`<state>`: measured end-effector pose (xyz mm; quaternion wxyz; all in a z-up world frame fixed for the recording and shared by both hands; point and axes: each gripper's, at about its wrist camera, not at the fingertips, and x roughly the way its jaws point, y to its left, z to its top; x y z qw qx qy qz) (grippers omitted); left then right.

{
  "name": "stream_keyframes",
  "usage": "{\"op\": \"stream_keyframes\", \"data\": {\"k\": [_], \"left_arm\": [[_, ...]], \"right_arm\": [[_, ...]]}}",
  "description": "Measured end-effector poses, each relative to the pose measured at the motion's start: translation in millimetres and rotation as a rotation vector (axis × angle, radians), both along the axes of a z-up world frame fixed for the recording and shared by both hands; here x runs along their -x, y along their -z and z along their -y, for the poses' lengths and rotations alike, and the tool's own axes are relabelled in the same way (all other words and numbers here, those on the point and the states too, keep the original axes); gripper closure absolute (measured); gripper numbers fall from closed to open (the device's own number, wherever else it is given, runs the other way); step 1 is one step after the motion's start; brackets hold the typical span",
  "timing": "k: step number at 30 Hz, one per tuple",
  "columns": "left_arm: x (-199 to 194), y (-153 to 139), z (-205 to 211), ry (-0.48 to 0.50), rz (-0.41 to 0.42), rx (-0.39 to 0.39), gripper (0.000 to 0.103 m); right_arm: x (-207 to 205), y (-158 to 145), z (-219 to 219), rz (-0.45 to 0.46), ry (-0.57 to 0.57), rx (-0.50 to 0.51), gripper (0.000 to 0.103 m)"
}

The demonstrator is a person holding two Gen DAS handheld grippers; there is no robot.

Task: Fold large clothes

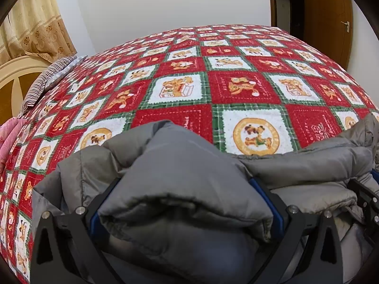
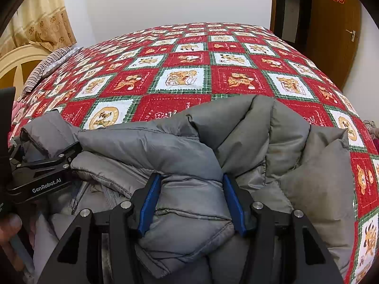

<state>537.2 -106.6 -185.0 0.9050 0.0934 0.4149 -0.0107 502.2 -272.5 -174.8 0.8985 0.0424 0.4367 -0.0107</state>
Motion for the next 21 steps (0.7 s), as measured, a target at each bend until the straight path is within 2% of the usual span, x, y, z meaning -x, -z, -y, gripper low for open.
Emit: {"op": "stream_keyframes", "data": {"k": [9,11,13,15,16,18,21], "left_arm": [[-2,1,2,0.000,-0.005,-0.024,0.000],[-4,-4,1,0.003,-0.019,-0.027,0.000],[0,-23,-6,-0.019,-0.014,-0.010,0.000],[16,-53,-23,-0.024,0.016,0.065,0.000],[33,-69,-37,-0.015,0.038,0.092,0.000],[63,-85,-57,0.003,0.075,0.080,0.000],[117,-87,-90,0.006,0.087,0.027,0.000]], "right_arm": [[-2,1,-3,-0.009,-0.002,0.023,0.048],[-4,0,-5,-0.024,-0.010,0.037,0.048],[-3,-8,3,-0.044,-0.020,-0.010,0.047],[12,-24,16,-0.034,-0.001,-0.064,0.045],[24,-34,21,-0.016,0.000,-0.078,0.040],[56,-52,32,0.015,-0.004,-0.068,0.037],[103,-58,43,0.006,-0.001,-0.046,0.036]]}}
